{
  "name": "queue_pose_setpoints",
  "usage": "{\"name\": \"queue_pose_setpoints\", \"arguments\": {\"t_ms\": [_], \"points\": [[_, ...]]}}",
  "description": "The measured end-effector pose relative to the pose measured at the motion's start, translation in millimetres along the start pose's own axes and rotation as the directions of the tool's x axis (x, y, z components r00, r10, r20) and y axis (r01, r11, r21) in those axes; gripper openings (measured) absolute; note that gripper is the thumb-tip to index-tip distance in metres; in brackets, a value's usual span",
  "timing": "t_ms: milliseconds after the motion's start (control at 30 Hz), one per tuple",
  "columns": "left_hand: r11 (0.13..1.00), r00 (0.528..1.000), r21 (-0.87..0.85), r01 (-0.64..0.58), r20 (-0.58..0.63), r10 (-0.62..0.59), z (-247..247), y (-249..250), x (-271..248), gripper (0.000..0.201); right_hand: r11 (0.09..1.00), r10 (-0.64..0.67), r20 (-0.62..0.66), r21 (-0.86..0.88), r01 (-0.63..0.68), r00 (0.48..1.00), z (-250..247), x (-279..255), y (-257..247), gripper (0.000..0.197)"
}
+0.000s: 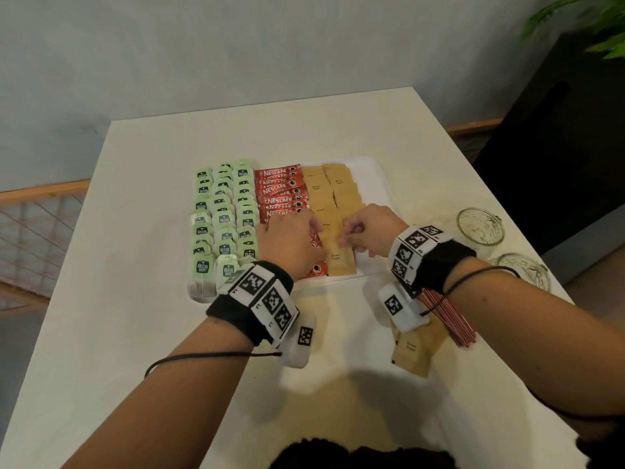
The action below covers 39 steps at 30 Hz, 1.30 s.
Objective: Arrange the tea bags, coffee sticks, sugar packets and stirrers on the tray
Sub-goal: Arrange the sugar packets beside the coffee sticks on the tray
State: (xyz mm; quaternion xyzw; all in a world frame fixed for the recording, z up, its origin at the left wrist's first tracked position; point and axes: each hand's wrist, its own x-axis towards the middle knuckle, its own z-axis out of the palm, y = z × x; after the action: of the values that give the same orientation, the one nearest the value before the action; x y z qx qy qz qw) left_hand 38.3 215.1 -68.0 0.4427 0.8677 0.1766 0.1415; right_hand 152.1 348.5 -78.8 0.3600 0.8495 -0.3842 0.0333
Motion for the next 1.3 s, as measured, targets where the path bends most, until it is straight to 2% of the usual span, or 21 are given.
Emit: {"name": "queue_pose_setpoints", "arguments": {"t_ms": [100,167,267,467,633,733,833,967,1067,1200,1300], "points": [[0.981,0.991,0.163,-0.100,0.102,0.084,7,9,0,0.031,0.999,-0.015,-0.030,-0.035,0.014,0.999,0,2,-1,0.008],[0.958,0.981,0.248,-0.148,0.157,0.111,12,14,0,0.027,1.000,-0.014,-0.076,-0.027,0.012,0.997,-3,1,0,0.015],[0.928,0.979,0.328,-0.180,0.154,0.135,15,21,-2,0.025,1.000,-0.018,-0.133,0.009,0.019,0.991,-15,-10,1,0.020],[0.925,0.961,0.264,-0.272,0.117,0.250,11,41,-26,0.024,0.988,0.009,-0.231,0.149,0.026,0.973,-41,-71,27,0.014],[0.934,0.935,0.164,-0.318,0.215,0.281,22,49,-54,0.024,0.975,0.080,-0.237,0.221,-0.027,0.968,-33,-125,57,0.014],[0.931,0.916,0.122,-0.343,0.263,0.303,35,54,-68,0.021,0.973,0.122,-0.179,0.215,-0.082,0.976,-18,-147,72,0.017],[0.947,0.913,0.066,-0.314,0.295,0.282,48,61,-75,0.025,0.970,0.147,-0.105,0.211,-0.122,0.984,-1,-162,79,0.028],[0.979,0.924,-0.060,-0.196,0.323,0.204,58,70,-77,0.033,0.988,0.131,-0.185,0.108,-0.113,0.974,20,-171,80,0.051],[0.988,0.925,-0.077,-0.134,0.347,0.153,60,75,-78,0.031,0.990,0.120,-0.202,-0.042,-0.131,0.972,31,-172,77,0.062],[0.991,0.941,-0.083,-0.104,0.316,0.125,64,78,-78,0.014,0.984,0.139,-0.201,-0.083,-0.159,0.970,35,-172,76,0.058],[0.987,0.933,-0.112,-0.115,0.328,0.146,63,76,-77,0.017,0.991,0.112,-0.194,-0.045,-0.123,0.975,36,-175,79,0.049]]}}
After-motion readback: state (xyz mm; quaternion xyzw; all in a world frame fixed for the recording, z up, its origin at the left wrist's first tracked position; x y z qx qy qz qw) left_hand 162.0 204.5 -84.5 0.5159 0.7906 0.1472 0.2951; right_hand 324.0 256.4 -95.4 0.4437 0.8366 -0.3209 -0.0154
